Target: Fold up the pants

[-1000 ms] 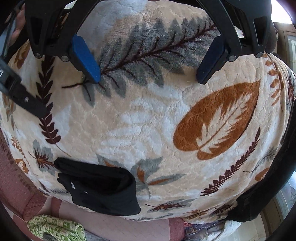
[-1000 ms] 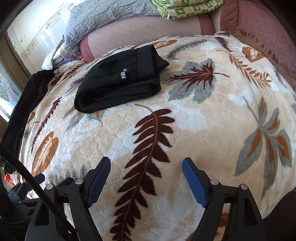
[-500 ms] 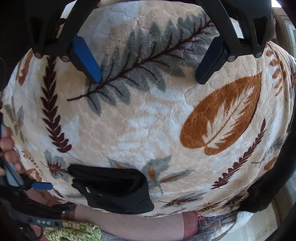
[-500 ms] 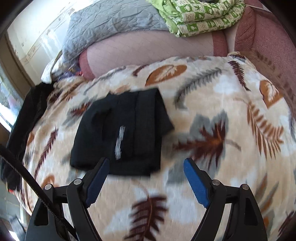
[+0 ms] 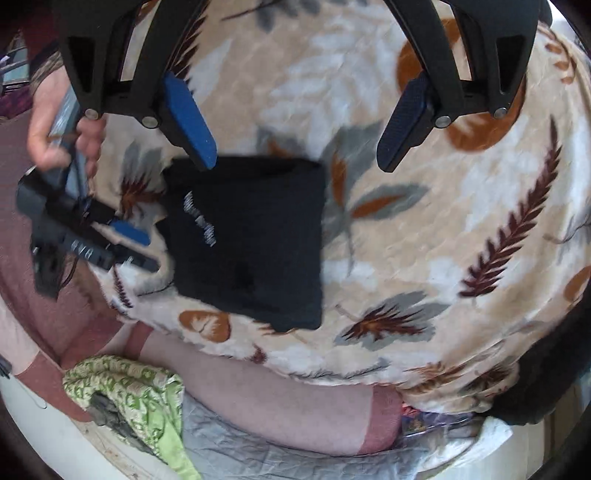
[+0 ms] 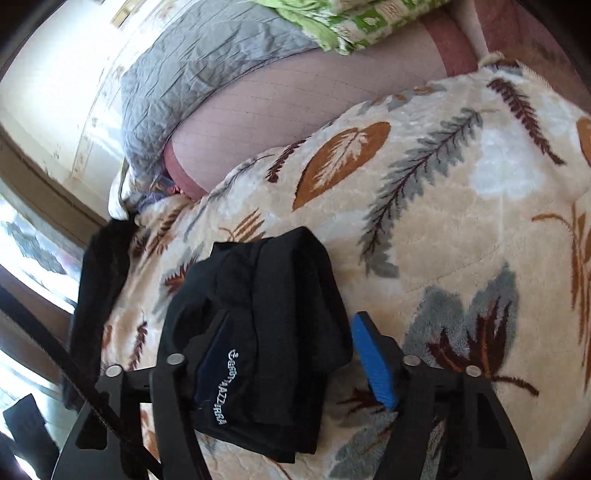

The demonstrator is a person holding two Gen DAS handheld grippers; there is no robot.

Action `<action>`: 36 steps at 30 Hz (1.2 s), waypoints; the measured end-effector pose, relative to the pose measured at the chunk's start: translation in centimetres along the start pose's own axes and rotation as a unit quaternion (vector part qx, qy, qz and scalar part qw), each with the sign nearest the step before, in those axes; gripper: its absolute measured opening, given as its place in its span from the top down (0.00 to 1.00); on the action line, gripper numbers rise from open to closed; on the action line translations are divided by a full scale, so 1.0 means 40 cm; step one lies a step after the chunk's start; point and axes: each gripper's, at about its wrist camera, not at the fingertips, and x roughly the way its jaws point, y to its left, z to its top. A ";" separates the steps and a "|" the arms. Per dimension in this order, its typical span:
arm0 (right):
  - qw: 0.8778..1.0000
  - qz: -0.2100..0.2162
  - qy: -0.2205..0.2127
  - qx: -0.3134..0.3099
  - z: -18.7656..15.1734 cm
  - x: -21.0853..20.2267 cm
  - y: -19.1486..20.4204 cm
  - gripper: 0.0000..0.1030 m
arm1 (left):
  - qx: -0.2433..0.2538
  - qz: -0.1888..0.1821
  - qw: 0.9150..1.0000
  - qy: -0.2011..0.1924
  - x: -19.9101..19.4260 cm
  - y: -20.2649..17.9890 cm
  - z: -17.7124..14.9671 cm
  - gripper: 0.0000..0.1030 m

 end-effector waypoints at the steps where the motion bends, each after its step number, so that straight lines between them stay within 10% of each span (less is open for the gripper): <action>1: 1.000 0.004 0.005 0.013 0.003 0.005 -0.015 0.40 | 0.014 -0.001 1.000 -0.004 0.004 -0.022 0.011 0.15; 9: 0.997 0.051 0.056 0.029 -0.010 0.047 -0.042 0.51 | 0.069 0.014 0.998 0.007 0.060 -0.117 0.031 0.14; 15: 0.999 0.040 0.002 0.013 0.003 -0.005 -0.022 0.51 | 0.048 0.028 0.998 0.012 0.057 -0.081 0.027 0.14; 22: 0.993 0.072 0.093 0.018 -0.049 0.114 -0.013 0.51 | 0.045 0.028 0.999 0.012 0.051 -0.080 0.034 0.15; 24: 0.989 0.109 0.096 0.030 -0.039 0.109 -0.008 0.89 | 0.064 0.030 0.997 0.008 0.048 -0.097 0.034 0.14; 36: 0.940 0.288 0.088 0.162 -0.023 0.082 -0.064 0.92 | 0.286 0.079 0.954 -0.037 0.138 -0.305 0.033 0.15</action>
